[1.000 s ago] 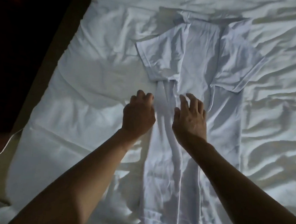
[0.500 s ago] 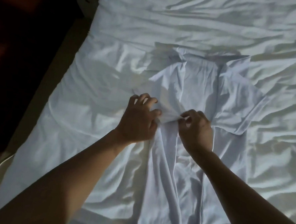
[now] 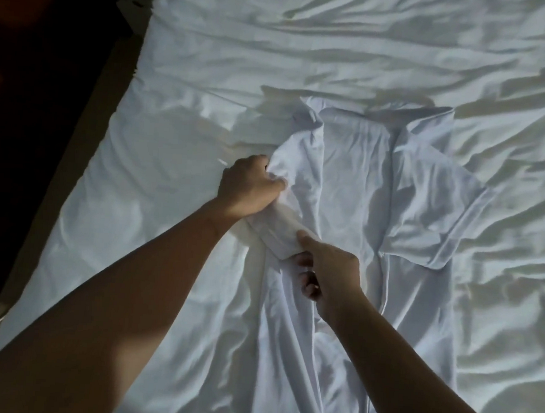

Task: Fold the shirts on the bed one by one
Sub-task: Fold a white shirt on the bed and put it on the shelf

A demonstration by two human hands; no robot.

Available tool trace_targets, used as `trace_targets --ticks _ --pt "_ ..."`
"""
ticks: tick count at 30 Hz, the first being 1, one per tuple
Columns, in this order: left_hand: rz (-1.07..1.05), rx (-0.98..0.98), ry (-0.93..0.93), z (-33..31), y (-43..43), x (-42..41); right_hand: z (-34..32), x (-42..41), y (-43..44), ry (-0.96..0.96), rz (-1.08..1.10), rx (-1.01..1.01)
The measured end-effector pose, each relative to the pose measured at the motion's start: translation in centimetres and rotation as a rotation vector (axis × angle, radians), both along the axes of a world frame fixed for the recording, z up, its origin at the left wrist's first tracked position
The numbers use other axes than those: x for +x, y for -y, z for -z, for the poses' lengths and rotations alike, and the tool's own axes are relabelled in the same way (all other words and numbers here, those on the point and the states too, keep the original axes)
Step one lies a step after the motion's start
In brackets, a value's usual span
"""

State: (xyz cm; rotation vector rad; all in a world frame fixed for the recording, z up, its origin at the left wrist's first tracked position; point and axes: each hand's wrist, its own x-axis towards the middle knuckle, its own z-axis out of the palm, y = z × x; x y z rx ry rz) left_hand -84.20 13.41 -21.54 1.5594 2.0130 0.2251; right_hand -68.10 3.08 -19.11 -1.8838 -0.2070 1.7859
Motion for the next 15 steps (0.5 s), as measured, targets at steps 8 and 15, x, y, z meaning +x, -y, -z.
trace_targets --ticks 8,15 --pt "-0.217 -0.379 0.724 -3.4 -1.1 0.2 -0.5 3.1 -0.4 -0.126 0.205 0.033" --pt "-0.317 -0.575 0.838 -2.0 -1.1 0.7 0.9 6.1 0.7 0.043 0.241 0.129"
